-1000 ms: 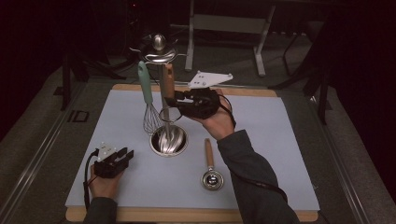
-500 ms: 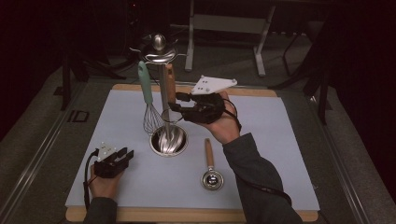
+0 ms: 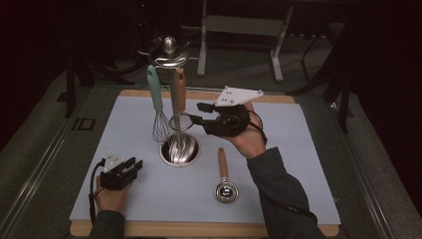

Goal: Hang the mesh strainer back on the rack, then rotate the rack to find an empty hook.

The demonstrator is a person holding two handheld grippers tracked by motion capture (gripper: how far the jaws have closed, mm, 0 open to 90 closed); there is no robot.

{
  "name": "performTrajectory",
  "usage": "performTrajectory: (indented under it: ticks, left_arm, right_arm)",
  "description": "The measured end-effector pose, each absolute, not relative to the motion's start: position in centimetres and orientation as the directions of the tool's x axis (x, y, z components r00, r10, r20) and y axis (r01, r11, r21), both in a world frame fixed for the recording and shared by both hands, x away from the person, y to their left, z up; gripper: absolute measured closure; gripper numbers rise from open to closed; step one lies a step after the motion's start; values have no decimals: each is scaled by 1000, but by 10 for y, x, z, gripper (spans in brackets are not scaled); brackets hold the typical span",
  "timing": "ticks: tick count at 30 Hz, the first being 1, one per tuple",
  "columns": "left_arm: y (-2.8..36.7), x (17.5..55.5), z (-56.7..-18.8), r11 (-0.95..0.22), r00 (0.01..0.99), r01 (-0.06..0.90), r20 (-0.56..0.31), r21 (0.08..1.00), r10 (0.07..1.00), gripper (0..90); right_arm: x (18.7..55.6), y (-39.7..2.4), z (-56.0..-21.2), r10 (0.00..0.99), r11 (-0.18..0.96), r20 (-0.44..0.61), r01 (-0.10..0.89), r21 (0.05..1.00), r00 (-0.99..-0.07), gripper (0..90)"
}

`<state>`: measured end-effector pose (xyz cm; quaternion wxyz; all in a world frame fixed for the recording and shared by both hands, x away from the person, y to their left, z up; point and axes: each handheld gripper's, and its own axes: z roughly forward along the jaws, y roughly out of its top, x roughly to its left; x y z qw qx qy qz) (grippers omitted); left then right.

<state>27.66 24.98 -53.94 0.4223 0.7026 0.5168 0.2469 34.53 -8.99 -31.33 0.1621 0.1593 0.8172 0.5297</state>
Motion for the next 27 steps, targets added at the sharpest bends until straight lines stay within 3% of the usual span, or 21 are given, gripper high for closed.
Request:
performTrajectory:
  ticks: [10,20,27]
  left_arm:
    - [250,276,-539,-108,341,517,-89,849,936,656]
    - [250,276,-538,-91,332,507,-96,857,938,670]
    - [244,274,-535,-76,342,482,-108,873,933,736]
  right_arm:
    - [344,-106,-326,464,403,-90,120,907,-881,554]
    - [345,-131,-369,515,409,-37,207,889,-856,553]
    - [335,-145,-397,566,397,-33,236,887,-824,553]
